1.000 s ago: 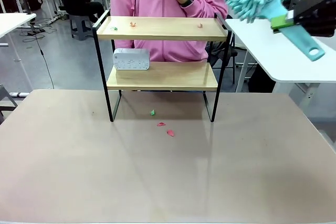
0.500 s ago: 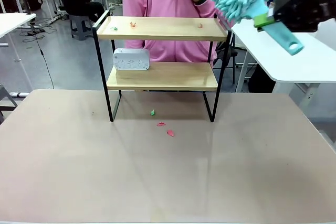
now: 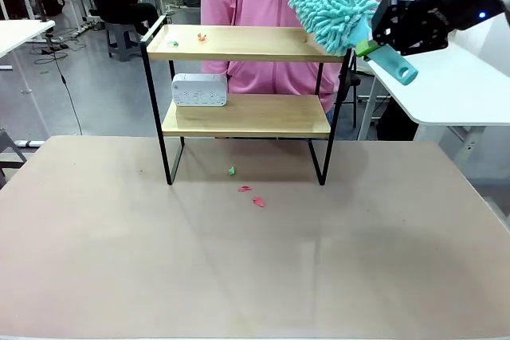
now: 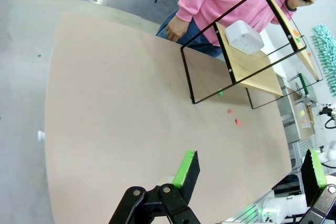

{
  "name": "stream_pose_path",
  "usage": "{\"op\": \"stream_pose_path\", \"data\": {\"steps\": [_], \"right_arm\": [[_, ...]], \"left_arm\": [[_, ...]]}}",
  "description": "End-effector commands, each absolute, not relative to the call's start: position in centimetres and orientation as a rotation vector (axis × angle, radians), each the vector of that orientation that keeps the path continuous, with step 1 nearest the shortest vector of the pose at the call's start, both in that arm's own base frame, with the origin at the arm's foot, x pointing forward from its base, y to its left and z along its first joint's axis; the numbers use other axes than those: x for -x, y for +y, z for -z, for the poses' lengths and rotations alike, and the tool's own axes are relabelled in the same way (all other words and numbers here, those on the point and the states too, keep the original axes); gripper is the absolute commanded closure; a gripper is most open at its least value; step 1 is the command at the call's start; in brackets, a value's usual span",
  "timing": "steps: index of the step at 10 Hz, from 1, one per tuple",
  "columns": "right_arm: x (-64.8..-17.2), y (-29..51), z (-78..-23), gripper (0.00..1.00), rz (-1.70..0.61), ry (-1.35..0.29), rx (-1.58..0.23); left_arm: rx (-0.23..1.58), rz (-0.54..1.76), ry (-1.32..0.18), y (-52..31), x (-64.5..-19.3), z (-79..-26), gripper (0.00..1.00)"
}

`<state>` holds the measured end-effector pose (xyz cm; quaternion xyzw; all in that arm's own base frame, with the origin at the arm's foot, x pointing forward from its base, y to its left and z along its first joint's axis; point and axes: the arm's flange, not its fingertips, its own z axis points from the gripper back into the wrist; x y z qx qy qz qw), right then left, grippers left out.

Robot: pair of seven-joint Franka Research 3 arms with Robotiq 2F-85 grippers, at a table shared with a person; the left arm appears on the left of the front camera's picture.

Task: Clean the shelf.
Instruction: Clean the remaining tier of the Shelf with the Duster once objects are removed.

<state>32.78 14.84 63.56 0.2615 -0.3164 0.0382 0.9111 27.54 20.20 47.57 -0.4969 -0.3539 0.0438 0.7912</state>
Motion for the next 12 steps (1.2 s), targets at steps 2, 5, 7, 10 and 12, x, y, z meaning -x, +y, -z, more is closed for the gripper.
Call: {"op": "stream_pose_path", "data": {"steps": [2,5,7,10,12], "right_arm": [[-34.4,16.3,-64.3,0.87,-0.042,-0.624,-0.435],[-35.8,17.0,-63.7,0.87,-0.024,-0.621,-0.405],[-36.5,18.4,-63.6,0.87,-0.058,-0.605,-0.406],[-38.0,21.3,-62.7,0.87,-0.13,-0.526,-0.417],[-38.3,23.1,-62.8,0.87,-0.199,-0.487,-0.457]], "left_arm": [[1.076,-0.081,-0.788,20.1,-27.6,-47.7,0.0],[1.076,-0.081,-0.788,20.1,-27.6,-47.7,0.0],[1.076,-0.081,-0.788,20.1,-27.6,-47.7,0.0],[1.076,-0.081,-0.788,20.1,-27.6,-47.7,0.0],[1.076,-0.081,-0.788,20.1,-27.6,-47.7,0.0]]}}
